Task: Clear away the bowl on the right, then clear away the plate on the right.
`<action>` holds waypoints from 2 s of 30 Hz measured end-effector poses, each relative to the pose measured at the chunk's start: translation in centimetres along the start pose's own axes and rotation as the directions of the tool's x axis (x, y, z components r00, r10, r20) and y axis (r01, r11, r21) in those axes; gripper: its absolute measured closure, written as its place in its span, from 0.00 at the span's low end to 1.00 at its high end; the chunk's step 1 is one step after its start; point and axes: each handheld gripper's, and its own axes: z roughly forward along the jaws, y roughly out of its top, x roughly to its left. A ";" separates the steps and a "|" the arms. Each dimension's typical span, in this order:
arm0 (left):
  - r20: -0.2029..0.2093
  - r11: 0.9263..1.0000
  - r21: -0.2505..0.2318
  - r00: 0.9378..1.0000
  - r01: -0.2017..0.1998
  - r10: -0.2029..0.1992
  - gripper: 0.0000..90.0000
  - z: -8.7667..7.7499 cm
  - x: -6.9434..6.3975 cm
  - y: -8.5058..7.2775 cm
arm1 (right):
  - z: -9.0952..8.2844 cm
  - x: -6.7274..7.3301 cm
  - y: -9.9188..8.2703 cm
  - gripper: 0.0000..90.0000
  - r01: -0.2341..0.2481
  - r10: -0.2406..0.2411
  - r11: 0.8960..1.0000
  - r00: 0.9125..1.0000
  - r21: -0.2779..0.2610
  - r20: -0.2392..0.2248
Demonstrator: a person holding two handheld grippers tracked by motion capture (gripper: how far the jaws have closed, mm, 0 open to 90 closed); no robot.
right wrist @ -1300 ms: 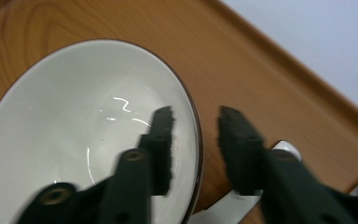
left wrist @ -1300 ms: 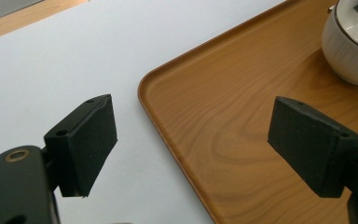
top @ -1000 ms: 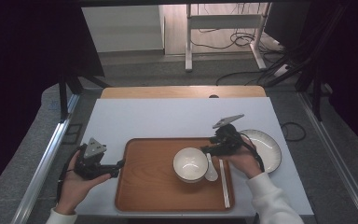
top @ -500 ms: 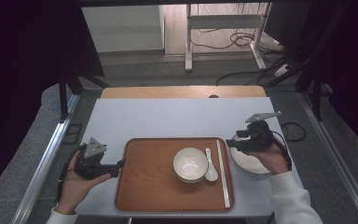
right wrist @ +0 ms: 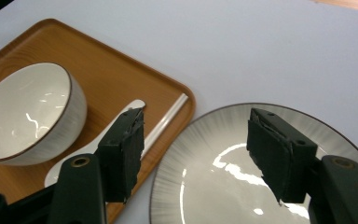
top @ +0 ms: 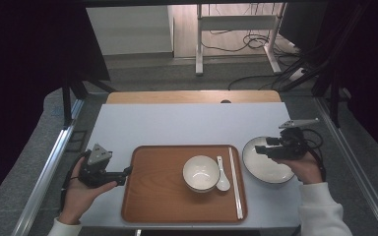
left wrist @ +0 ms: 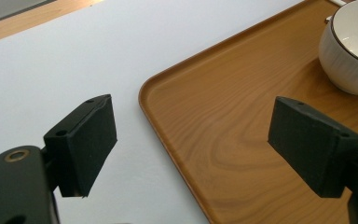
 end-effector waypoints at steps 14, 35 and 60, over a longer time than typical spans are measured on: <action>0.003 1.000 0.000 1.000 -0.003 0.003 0.16 0.2 0.0 0.1 | -1.6 -3.3 -1.4 0.41 -0.087 0.087 0.996 0.993 -0.003 0.074; -0.001 1.000 0.007 1.000 -0.007 0.007 0.16 0.1 0.0 -0.1 | -1.9 -8.4 -4.7 0.44 -0.227 0.213 0.970 0.965 0.086 0.151; -0.002 1.000 0.015 1.000 -0.013 0.013 0.16 0.3 -0.2 -0.1 | 0.9 -11.4 -7.5 0.70 -0.372 0.356 0.903 0.928 0.215 0.108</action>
